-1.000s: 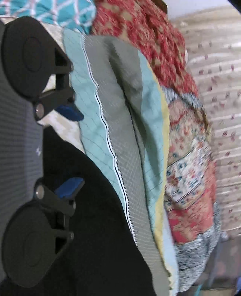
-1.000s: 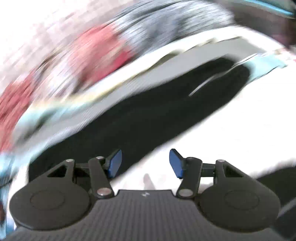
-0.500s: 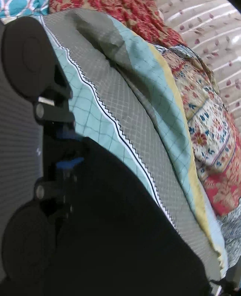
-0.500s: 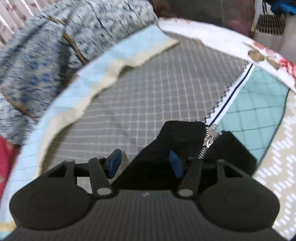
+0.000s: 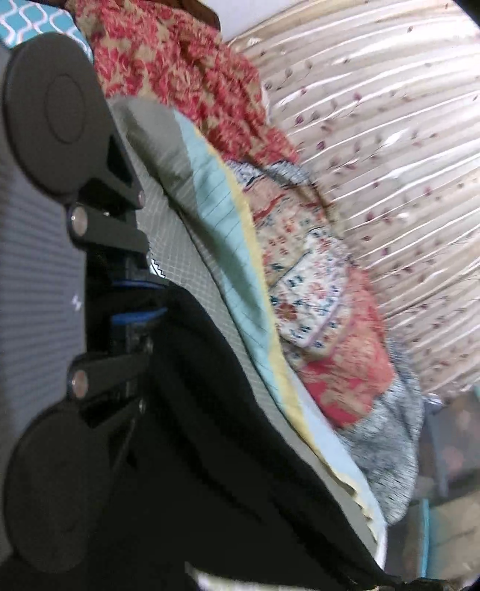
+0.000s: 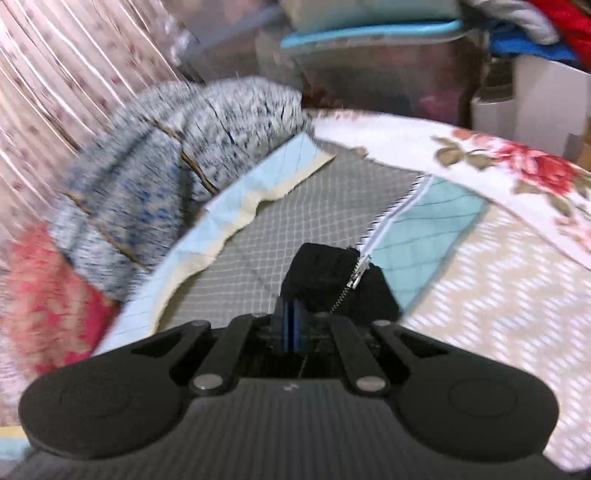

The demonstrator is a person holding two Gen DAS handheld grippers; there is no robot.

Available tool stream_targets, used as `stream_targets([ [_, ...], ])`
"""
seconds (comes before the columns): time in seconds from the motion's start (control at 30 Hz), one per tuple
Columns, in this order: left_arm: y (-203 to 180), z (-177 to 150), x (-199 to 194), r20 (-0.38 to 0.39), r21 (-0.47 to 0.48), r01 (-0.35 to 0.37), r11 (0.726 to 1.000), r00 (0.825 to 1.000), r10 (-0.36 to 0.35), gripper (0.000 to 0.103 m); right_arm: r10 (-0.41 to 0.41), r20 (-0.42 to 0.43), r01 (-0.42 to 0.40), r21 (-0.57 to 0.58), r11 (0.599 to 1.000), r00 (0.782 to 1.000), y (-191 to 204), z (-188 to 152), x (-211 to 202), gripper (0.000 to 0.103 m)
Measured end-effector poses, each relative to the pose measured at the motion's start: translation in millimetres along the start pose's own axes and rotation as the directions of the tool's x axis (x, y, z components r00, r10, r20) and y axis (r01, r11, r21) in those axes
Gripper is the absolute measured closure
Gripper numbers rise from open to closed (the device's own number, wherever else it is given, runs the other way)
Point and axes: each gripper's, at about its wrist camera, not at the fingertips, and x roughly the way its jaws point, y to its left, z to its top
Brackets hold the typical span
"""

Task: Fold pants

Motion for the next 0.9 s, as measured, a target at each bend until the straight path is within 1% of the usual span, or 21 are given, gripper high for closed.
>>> stream_targets([
  [0.13, -17, -26, -80, 0.042, 0.001, -0.012, 1.0, 0.999, 0.012, 0.091, 0.059, 0.042, -0.061, 0.043, 0.997, 0.997, -55, -20, -83, 0.098],
  [0.17, -20, -33, -94, 0.044, -0.006, -0.011, 1.0, 0.999, 0.011, 0.091, 0.069, 0.051, -0.071, 0.051, 0.996, 0.996, -70, -28, -104, 0.098],
  [0.23, -30, -52, -128, 0.042, -0.032, -0.009, 0.999, 0.999, 0.01, 0.091, 0.074, 0.076, -0.079, 0.066, 0.995, 0.994, -103, -52, -144, 0.098],
  [0.3, -41, -73, -154, 0.027, -0.064, 0.011, 0.998, 1.0, -0.009, 0.091, 0.063, 0.084, -0.069, 0.07, 0.995, 0.994, -131, -79, -175, 0.098],
  [0.37, -55, -95, -166, -0.028, -0.076, 0.034, 0.997, 0.999, -0.036, 0.086, 0.035, 0.047, -0.039, 0.068, 0.997, 0.998, -162, -113, -185, 0.097],
  [0.4, -63, -109, -168, -0.077, -0.092, 0.057, 0.994, 0.995, -0.064, 0.081, 0.007, -0.001, -0.007, 0.072, 0.997, 1.0, -179, -132, -183, 0.092],
  [0.43, -70, -122, -166, -0.133, -0.11, 0.097, 0.989, 0.985, -0.111, 0.08, -0.037, -0.04, 0.04, 0.076, 0.996, 0.999, -193, -149, -179, 0.091],
  [0.47, -76, -133, -166, -0.175, -0.12, 0.118, 0.986, 0.975, -0.138, 0.079, -0.088, -0.067, 0.094, 0.079, 0.992, 0.994, -206, -162, -175, 0.084],
  [0.5, -80, -144, -165, -0.214, -0.128, 0.121, 0.984, 0.966, -0.147, 0.076, -0.134, -0.085, 0.142, 0.098, 0.985, 0.987, -218, -172, -174, 0.069],
  [0.53, -83, -153, -167, -0.248, -0.14, 0.121, 0.983, 0.957, -0.153, 0.076, -0.162, -0.087, 0.173, 0.138, 0.975, 0.983, -229, -180, -176, 0.064],
  [0.57, -81, -157, -171, -0.258, -0.159, 0.12, 0.98, 0.953, -0.159, 0.076, -0.169, -0.067, 0.179, 0.178, 0.968, 0.983, -237, -186, -181, 0.064],
  [0.6, -74, -160, -179, -0.251, -0.2, 0.124, 0.972, 0.952, -0.173, 0.074, -0.172, -0.039, 0.176, 0.203, 0.963, 0.984, -240, -188, -188, 0.064],
  [0.63, -64, -160, -187, -0.234, -0.253, 0.128, 0.959, 0.954, -0.189, 0.068, -0.172, -0.013, 0.171, 0.208, 0.963, 0.985, -239, -188, -194, 0.064],
  [0.67, -51, -161, -195, -0.213, -0.311, 0.127, 0.942, 0.956, -0.2, 0.064, -0.167, 0.012, 0.161, 0.197, 0.967, 0.986, -234, -187, -200, 0.064],
  [0.7, -35, -161, -202, -0.185, -0.388, 0.119, 0.914, 0.961, -0.203, 0.055, -0.155, 0.039, 0.146, 0.176, 0.974, 0.987, -225, -185, -205, 0.064],
  [0.73, -19, -161, -206, -0.165, -0.456, 0.105, 0.884, 0.966, -0.2, 0.051, -0.136, 0.061, 0.125, 0.15, 0.981, 0.989, -215, -183, -209, 0.064],
  [0.8, 18, -161, -206, -0.123, -0.598, 0.085, 0.797, 0.973, -0.196, 0.049, -0.065, 0.088, 0.057, 0.083, 0.995, 0.994, -186, -182, -213, 0.064],
  [0.83, 33, -162, -202, -0.106, -0.654, 0.083, 0.752, 0.974, -0.2, 0.043, -0.018, 0.084, 0.014, 0.044, 0.999, 0.996, -169, -185, -214, 0.064],
  [0.87, 48, -162, -195, -0.092, -0.712, 0.08, 0.697, 0.974, -0.206, 0.039, 0.029, 0.071, -0.029, 0.003, 1.0, 0.997, -152, -190, -214, 0.064],
  [0.9, 61, -163, -185, -0.089, -0.763, 0.074, 0.643, 0.972, -0.217, 0.023, 0.076, 0.046, -0.074, -0.045, 0.996, 0.996, -133, -196, -212, 0.063],
])
